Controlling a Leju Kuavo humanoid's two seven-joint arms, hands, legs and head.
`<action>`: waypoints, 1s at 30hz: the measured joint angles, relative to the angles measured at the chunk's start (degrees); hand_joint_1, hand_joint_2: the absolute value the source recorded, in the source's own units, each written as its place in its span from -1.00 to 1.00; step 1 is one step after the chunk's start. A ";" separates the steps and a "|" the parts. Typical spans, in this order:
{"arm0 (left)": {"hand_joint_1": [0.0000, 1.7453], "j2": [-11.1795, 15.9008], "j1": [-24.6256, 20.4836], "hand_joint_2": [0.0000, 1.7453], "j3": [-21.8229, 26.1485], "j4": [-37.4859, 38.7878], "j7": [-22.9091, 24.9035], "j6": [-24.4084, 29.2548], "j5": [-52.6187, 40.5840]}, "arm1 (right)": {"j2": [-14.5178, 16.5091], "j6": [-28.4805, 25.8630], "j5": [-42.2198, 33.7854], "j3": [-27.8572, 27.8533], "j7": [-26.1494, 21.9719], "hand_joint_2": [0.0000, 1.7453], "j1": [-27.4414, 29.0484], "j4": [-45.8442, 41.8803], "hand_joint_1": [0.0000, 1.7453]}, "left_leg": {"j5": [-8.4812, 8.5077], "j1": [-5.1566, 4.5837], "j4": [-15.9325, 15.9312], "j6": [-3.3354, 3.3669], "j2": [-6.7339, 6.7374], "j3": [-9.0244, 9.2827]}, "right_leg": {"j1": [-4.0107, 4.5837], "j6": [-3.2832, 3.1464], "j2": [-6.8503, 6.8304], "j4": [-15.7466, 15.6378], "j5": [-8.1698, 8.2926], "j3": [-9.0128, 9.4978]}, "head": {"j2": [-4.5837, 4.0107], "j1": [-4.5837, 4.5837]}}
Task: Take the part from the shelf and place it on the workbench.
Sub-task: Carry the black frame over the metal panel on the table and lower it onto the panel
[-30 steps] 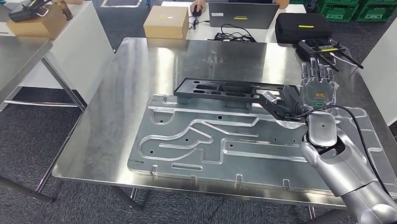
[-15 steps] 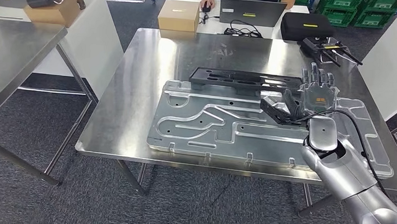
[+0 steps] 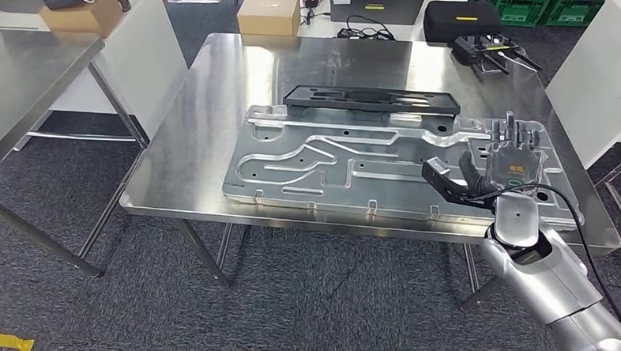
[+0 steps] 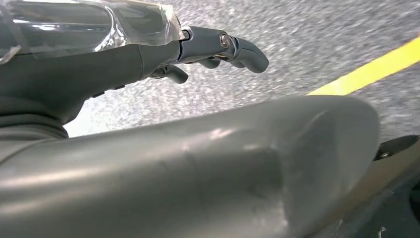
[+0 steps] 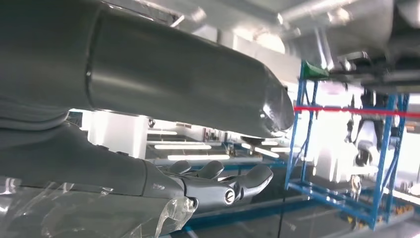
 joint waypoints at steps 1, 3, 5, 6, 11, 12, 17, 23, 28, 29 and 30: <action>-1.00 0.01 -0.02 -1.00 0.00 0.00 0.00 0.01 0.03 | -0.44 -0.40 -0.26 -0.23 0.20 -1.00 0.48 -0.12 -1.00 | 1.21 0.08 -3.39 0.11 -0.02 2.94 | -0.04 0.25 0.04 0.01 0.62 -0.69 | 0.00 0.00; -1.00 0.05 -0.12 -1.00 0.00 0.00 0.00 0.04 0.06 | -1.44 -1.75 -0.82 -1.11 0.79 -1.00 1.82 -0.55 -1.00 | 1.25 -0.15 -12.68 0.77 -0.09 10.05 | 0.01 0.89 -0.01 0.02 1.65 -1.57 | 0.00 0.01; -1.00 0.09 -0.10 -1.00 0.00 0.00 0.00 0.12 0.13 | -2.60 -3.95 -1.73 -2.44 1.44 -1.00 3.79 -1.01 -1.00 | 0.18 -0.64 -17.98 1.42 -0.19 13.55 | -0.02 1.69 -0.31 -0.28 2.68 -1.73 | 0.00 0.01; -1.00 0.09 0.01 -1.00 0.00 0.00 0.00 0.15 0.19 | -3.23 -5.08 -2.24 -3.04 1.63 -1.00 4.98 -1.18 -1.00 | 0.36 -0.83 -18.65 1.74 -0.23 13.43 | -0.07 2.15 -0.45 -0.63 3.26 -1.70 | 0.00 0.01; -1.00 0.08 0.62 -1.00 0.00 0.00 -0.22 0.55 0.66 | -6.14 -11.00 -5.80 -6.33 1.92 -1.00 12.58 -1.95 -1.00 | 4.23 -0.82 -19.55 3.71 0.08 10.55 | 0.01 2.97 -0.22 7.98 -5.68 -4.87 | 0.00 0.05; -1.00 0.10 0.80 -1.00 0.00 0.00 -0.44 0.76 0.81 | -6.69 -13.59 -7.54 -7.55 1.53 -1.00 15.40 -2.02 -1.00 | 4.92 -0.91 -19.52 3.87 0.08 9.76 | 0.11 3.07 -0.18 12.18 -7.99 -5.65 | 0.00 0.04; -1.00 -0.05 1.68 -1.00 0.03 0.00 -1.52 1.56 2.04 | -6.47 -27.39 -26.99 -15.52 -11.87 -1.00 32.40 1.70 -1.00 | 7.05 -0.69 -17.71 3.25 -0.10 5.60 | 0.05 3.84 -0.20 10.33 -4.25 1.71 | 0.00 0.04; -1.00 -0.27 2.26 -1.00 0.36 0.00 -1.89 2.45 3.95 | 1.83 -20.93 -60.11 -26.37 -32.89 -1.00 47.89 23.98 -1.00 | 7.30 -0.40 -15.21 1.22 -0.51 2.92 | 0.71 0.99 -0.76 0.97 -6.07 6.76 | 0.00 0.00; -1.00 -0.42 2.84 -1.00 0.80 0.00 -1.34 3.36 5.47 | 9.45 -17.88 -67.12 -32.73 -27.03 -1.00 57.55 39.98 -1.00 | -4.35 -0.07 0.06 0.15 -0.48 -1.44 | 0.74 -0.09 -1.88 0.99 -3.24 3.38 | 0.00 -0.01; -1.00 -0.42 2.88 -1.00 1.02 0.00 -1.10 3.67 5.83 | 10.84 -17.33 -66.45 -33.57 -23.95 -1.00 58.84 42.51 -1.00 | -4.27 -0.07 1.87 0.18 -0.48 -1.05 | 0.83 -0.07 -1.95 1.02 -2.64 2.54 | 0.00 -0.01; -1.00 -0.42 2.91 -1.00 1.21 0.00 -0.93 4.00 6.20 | 12.07 -16.66 -65.52 -34.04 -21.17 -1.00 59.90 44.68 -1.00 | -3.11 -0.09 1.59 0.34 -0.49 0.37 | 0.93 -0.04 -1.91 1.04 -2.04 1.75 | 0.00 -0.01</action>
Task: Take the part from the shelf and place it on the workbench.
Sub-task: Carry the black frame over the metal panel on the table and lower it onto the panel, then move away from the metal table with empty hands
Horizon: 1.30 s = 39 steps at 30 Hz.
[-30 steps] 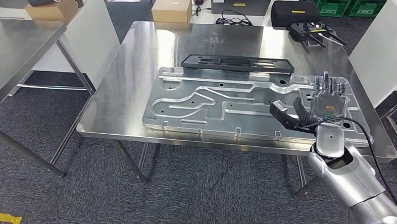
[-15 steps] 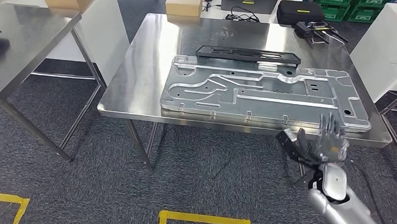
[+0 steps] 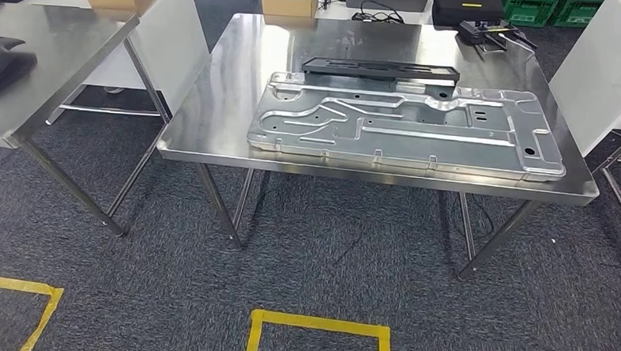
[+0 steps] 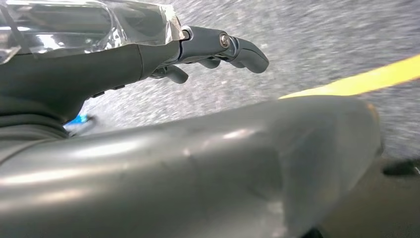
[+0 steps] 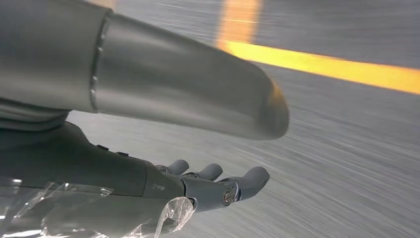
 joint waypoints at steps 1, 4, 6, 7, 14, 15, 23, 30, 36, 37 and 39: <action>-1.00 0.00 -0.02 -1.00 0.15 0.00 0.10 0.28 0.28 | 1.11 0.64 0.84 -0.19 2.22 -1.00 0.81 1.76 -1.00 | 1.44 -0.07 -2.33 0.32 -0.02 2.45 | 0.09 0.05 0.14 0.00 0.60 -0.75 | 0.00 -0.01; -1.00 0.03 -0.53 -1.00 0.44 0.00 0.10 0.61 0.64 | 4.05 1.57 2.44 -0.38 5.44 -1.00 2.04 5.74 -1.00 | 1.83 -0.80 -15.73 1.66 -0.12 12.64 | 0.27 0.56 1.02 -0.09 2.49 -2.24 | 0.00 0.01; -1.00 0.04 -0.85 -1.00 0.61 0.00 0.10 0.71 0.71 | 5.48 1.78 2.91 -0.50 6.12 -1.00 2.48 7.97 -1.00 | 1.30 -1.31 -19.99 2.04 -0.04 15.13 | 0.21 1.24 1.42 -0.48 3.76 -2.48 | 0.00 -0.01; -1.00 0.02 -0.90 -1.00 0.65 0.00 0.11 0.74 0.75 | 5.97 1.86 3.02 -0.61 6.32 -1.00 2.77 9.12 -1.00 | 1.93 -1.24 -20.11 2.23 0.05 14.68 | 0.10 1.60 1.50 -0.74 4.34 -2.59 | 0.00 -0.04; -1.00 -0.06 -0.46 -1.00 0.76 0.00 0.08 0.71 0.25 | 7.94 0.61 3.29 -1.64 4.91 1.00 3.22 14.35 -1.00 | 7.18 -1.55 -20.51 3.99 0.46 8.81 | 0.10 2.50 1.75 16.55 -8.48 -6.33 | 0.00 0.10; -1.00 -0.06 -0.39 -1.00 0.76 0.00 0.02 0.67 -0.06 | 8.10 -0.15 3.38 -1.75 3.61 1.00 3.23 14.80 -1.00 | 7.83 -1.64 -20.43 3.93 0.51 7.98 | 0.17 2.45 1.75 17.77 -6.96 -5.57 | 0.00 0.11; -1.00 -0.05 -0.42 -1.00 0.76 0.00 -1.22 0.62 -1.14 | 8.82 -3.52 4.71 -1.92 -8.44 1.00 3.01 16.20 -1.00 | 10.69 -2.01 -18.59 2.11 0.94 4.56 | 0.64 0.19 1.78 -3.35 -6.33 9.76 | 0.00 0.06; -1.00 -0.10 0.02 -1.00 0.76 0.00 -0.71 0.60 -1.12 | 9.23 -3.24 4.45 -1.93 -3.49 1.00 3.11 17.58 -1.00 | 0.57 -0.29 -0.84 -0.55 0.67 -0.60 | 0.39 -0.86 1.07 -3.29 -4.37 7.74 | 0.00 0.02; -1.00 -0.08 -0.15 -1.00 0.76 0.00 -0.24 0.61 -1.50 | 9.85 -3.21 4.06 -1.93 -1.85 1.00 3.22 18.08 -1.00 | 6.27 -0.58 -19.02 0.78 0.54 10.11 | 0.44 0.26 1.31 -3.22 -3.73 6.94 | 0.00 0.02; -1.00 -0.08 -0.16 -1.00 0.76 0.00 -0.19 0.61 -1.56 | 9.91 -3.30 3.97 -1.93 -1.89 1.00 3.18 18.08 -1.00 | 6.17 -0.71 -19.30 1.12 0.55 9.96 | 0.43 0.60 1.33 -3.21 -3.61 6.78 | 0.00 0.03; -1.00 -0.08 -0.18 -1.00 0.76 0.00 -0.25 0.62 -1.69 | 9.99 -3.45 3.77 -1.92 -2.15 1.00 3.12 18.09 -1.00 | 6.14 -0.44 -19.88 1.93 0.56 9.88 | 0.41 1.21 1.33 -2.41 -4.31 6.28 | 0.00 0.04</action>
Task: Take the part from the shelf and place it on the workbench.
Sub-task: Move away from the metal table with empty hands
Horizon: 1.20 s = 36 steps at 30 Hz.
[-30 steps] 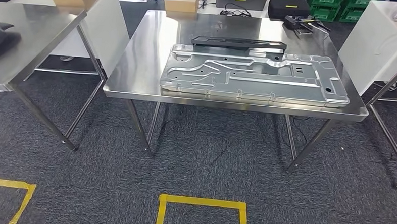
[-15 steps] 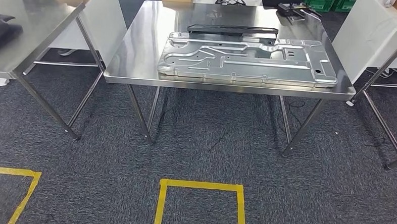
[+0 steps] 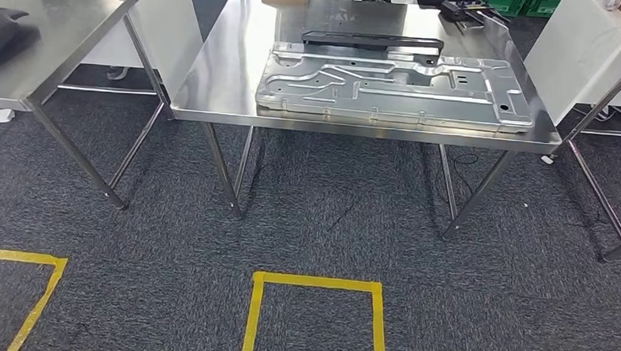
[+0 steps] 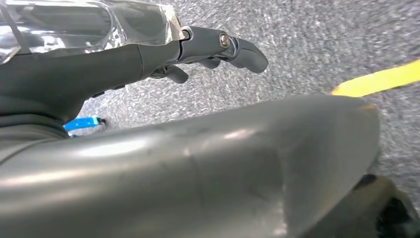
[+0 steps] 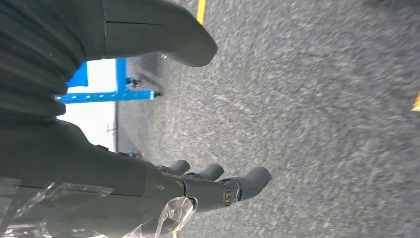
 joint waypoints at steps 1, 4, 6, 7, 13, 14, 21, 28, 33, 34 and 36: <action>-1.00 0.00 -0.03 -1.00 0.00 0.00 -0.10 0.01 -0.05 | 0.02 -0.04 -0.13 0.01 -0.15 1.00 -0.02 0.01 -1.00 | 0.08 0.13 -0.25 0.39 0.00 0.00 | 0.01 0.21 0.03 1.79 -1.19 -0.83 | 0.00 0.01; -1.00 0.00 -0.03 -1.00 0.00 0.00 -0.35 0.03 -0.08 | 0.04 -0.06 -0.46 0.01 -0.39 1.00 0.01 0.09 -1.00 | 0.25 -0.15 -0.41 1.02 0.08 -0.06 | -0.02 0.38 0.19 13.66 -6.72 -6.56 | 0.00 0.02; -1.00 0.00 -0.01 -1.00 0.00 0.00 -0.39 0.02 -0.10 | 0.07 -0.05 -0.62 0.01 -0.45 1.00 0.14 0.25 -1.00 | 0.26 -0.51 -0.36 1.11 0.30 -0.03 | 0.00 0.42 0.23 18.47 -7.33 -9.20 | 0.00 0.02; -1.00 0.00 -0.01 -1.00 0.00 0.00 -0.41 0.02 -0.14 | 0.07 -0.05 -0.72 0.01 -0.46 1.00 0.20 0.34 -1.00 | 0.24 -0.63 -0.32 1.13 0.44 0.04 | 0.01 0.37 0.19 17.38 -5.89 -8.90 | 0.00 0.02; -1.00 0.00 -0.04 -1.00 -0.04 0.00 -0.30 0.02 -0.76 | 0.26 -0.04 -1.51 -0.01 -0.46 1.00 0.00 0.49 -1.00 | -0.40 -1.38 0.69 0.23 2.13 -0.11 | 0.50 -0.73 -1.95 1.35 1.62 -2.74 | 0.00 -0.02; -1.00 0.01 -0.05 -1.00 -0.07 0.00 -0.16 0.02 -0.83 | 0.31 -0.04 -1.56 -0.01 -0.45 1.00 -0.01 0.50 -1.00 | -0.47 -1.35 0.76 0.05 2.52 -0.19 | 0.47 -1.07 -1.48 1.46 1.79 -2.94 | 0.00 -0.03; -1.00 0.00 0.05 -1.00 -0.16 0.00 0.27 0.05 -0.85 | 0.44 -0.04 -1.72 -0.03 -0.46 1.00 0.02 0.62 -1.00 | -9.74 -0.28 18.71 -1.95 0.36 -7.53 | 0.28 -2.38 1.48 1.39 2.82 -3.97 | 0.00 -0.03; -1.00 0.32 -0.11 -1.00 -0.22 0.00 -0.15 0.61 -0.59 | 0.95 0.07 -1.80 -0.03 -0.55 1.00 -0.12 0.84 -1.00 | -1.90 -0.62 0.83 0.11 -4.01 1.18 | 0.59 -1.35 5.36 1.54 3.75 -4.76 | 0.00 -0.03; -1.00 0.36 -0.23 -1.00 -0.22 -0.02 -0.53 0.67 -0.25 | 0.98 0.25 -1.81 -0.02 -0.39 1.00 0.12 1.04 -1.00 | -0.68 -0.13 -0.46 1.32 -1.49 1.20 | 0.58 -0.07 2.88 6.75 0.34 -7.57 | 0.00 0.23; -1.00 0.37 -0.12 -1.00 -0.22 -0.02 -0.52 0.67 -0.23 | 1.01 0.28 -1.81 -0.02 -0.39 1.00 0.09 1.04 -1.00 | -0.62 -0.20 -0.48 1.49 -0.91 1.09 | 0.56 0.11 1.89 10.46 -1.82 -9.22 | 0.00 0.34; -1.00 0.37 0.12 -1.00 -0.22 -0.02 -0.44 0.66 -0.02 | 1.05 0.35 -1.84 -0.01 -0.40 0.00 0.07 1.04 -1.00 | -0.59 -0.35 -0.43 1.57 0.53 0.93 | 0.33 0.46 1.22 17.29 -4.73 -12.03 | 0.00 0.45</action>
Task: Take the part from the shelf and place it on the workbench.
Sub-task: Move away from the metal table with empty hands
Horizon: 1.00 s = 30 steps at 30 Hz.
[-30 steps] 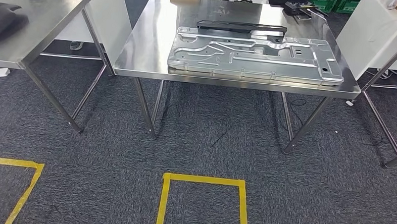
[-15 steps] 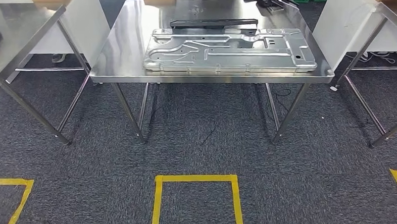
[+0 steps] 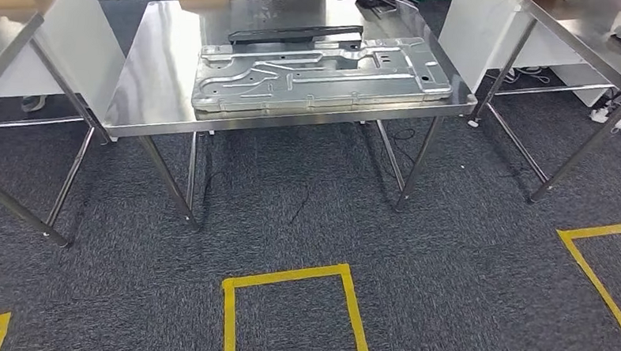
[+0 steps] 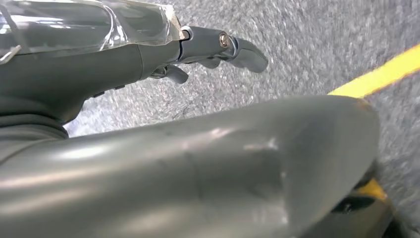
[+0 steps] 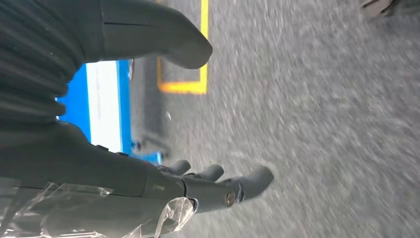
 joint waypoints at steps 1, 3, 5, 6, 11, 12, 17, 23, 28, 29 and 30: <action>-1.00 0.00 0.04 -1.00 0.00 0.00 0.02 -0.05 0.24 | 0.03 0.02 -0.09 0.01 0.00 -0.50 0.02 0.01 -1.00 | -0.01 -0.04 0.05 -0.02 0.78 -0.04 | -0.13 0.19 -0.23 0.88 0.08 -0.08 | 0.00 0.00; -1.00 0.00 -0.04 -1.00 0.00 0.00 -0.26 -0.13 0.81 | 0.08 0.03 -0.50 0.01 0.15 -1.00 0.04 0.03 -1.00 | -0.14 -0.03 0.23 -0.21 2.17 0.02 | -0.33 0.45 -1.45 -4.74 3.19 3.53 | 0.00 0.00; -1.00 0.00 -0.10 -1.00 0.00 0.00 -0.89 0.10 1.08 | 0.22 0.16 -0.83 0.00 0.62 -1.00 -0.07 0.04 -1.00 | -0.50 -0.28 0.70 -0.74 3.27 0.03 | -0.29 0.22 -3.83 -12.86 5.84 7.95 | 0.00 0.00; -1.00 0.00 -0.13 -1.00 0.00 0.00 -1.21 0.33 1.07 | 0.31 0.26 -0.85 -0.01 0.83 -1.00 -0.13 0.04 -1.00 | -0.66 -0.46 0.92 -1.05 3.72 -0.01 | -0.22 -0.13 -4.49 -14.81 6.26 8.87 | 0.00 0.00; -1.00 0.00 -0.54 -1.00 0.00 -0.02 -3.18 1.62 1.22 | 0.73 0.61 -0.53 0.03 1.50 -1.00 -0.02 0.04 -1.00 | -2.40 -0.28 2.99 -2.60 3.69 -0.66 | -0.15 -2.09 -2.38 -15.64 6.99 8.42 | 0.00 -0.03; -1.00 0.00 -0.60 -1.00 0.00 -0.02 -3.42 1.90 1.46 | 0.81 0.70 -0.33 0.08 1.92 -1.00 -0.06 0.05 -1.00 | -4.13 -0.06 5.50 -3.01 2.43 -1.67 | -0.26 -2.42 -1.87 -15.69 7.22 8.26 | 0.00 -0.06; -1.00 0.19 -0.09 -1.00 0.00 -0.03 -0.22 2.19 2.24 | 1.04 1.33 -0.10 0.39 4.35 -1.00 -0.12 0.10 -1.00 | -9.32 0.09 18.97 -3.11 -0.41 -7.53 | 0.59 -2.59 0.88 -15.63 7.90 7.49 | 0.00 -0.20; -1.00 1.10 -0.15 -1.00 0.00 -0.02 3.19 1.75 2.15 | 1.16 1.47 -0.86 0.65 5.28 -1.00 -0.20 0.29 -1.00 | -1.51 -1.41 1.81 -0.13 -4.70 0.00 | 0.61 -1.69 4.23 -15.74 8.90 6.87 | 0.00 -0.20; -1.00 1.17 -0.29 -1.00 0.00 -0.02 2.31 1.73 2.16 | 1.14 1.39 -1.20 0.69 4.93 -1.00 0.01 0.39 -1.00 | -0.01 -1.25 0.77 1.43 -1.53 -0.51 | 0.47 -0.67 2.23 -10.57 5.45 3.93 | 0.00 0.04; -1.00 1.16 -0.20 -1.00 0.00 -0.02 1.88 1.72 2.10 | 1.17 1.39 -1.21 0.71 4.91 -0.50 -0.06 0.39 -1.00 | 0.12 -1.32 0.72 1.60 -0.82 -0.75 | 0.48 -0.46 0.90 -6.48 3.09 2.08 | 0.00 0.17; -1.00 1.15 -0.06 -1.00 0.00 -0.02 1.46 1.71 2.05 | 1.20 1.41 -1.21 0.73 4.84 0.00 -0.11 0.39 -1.00 | 0.21 -1.40 0.73 1.68 -0.01 -1.00 | 0.44 -0.23 0.12 -2.27 0.97 0.32 | 0.00 0.21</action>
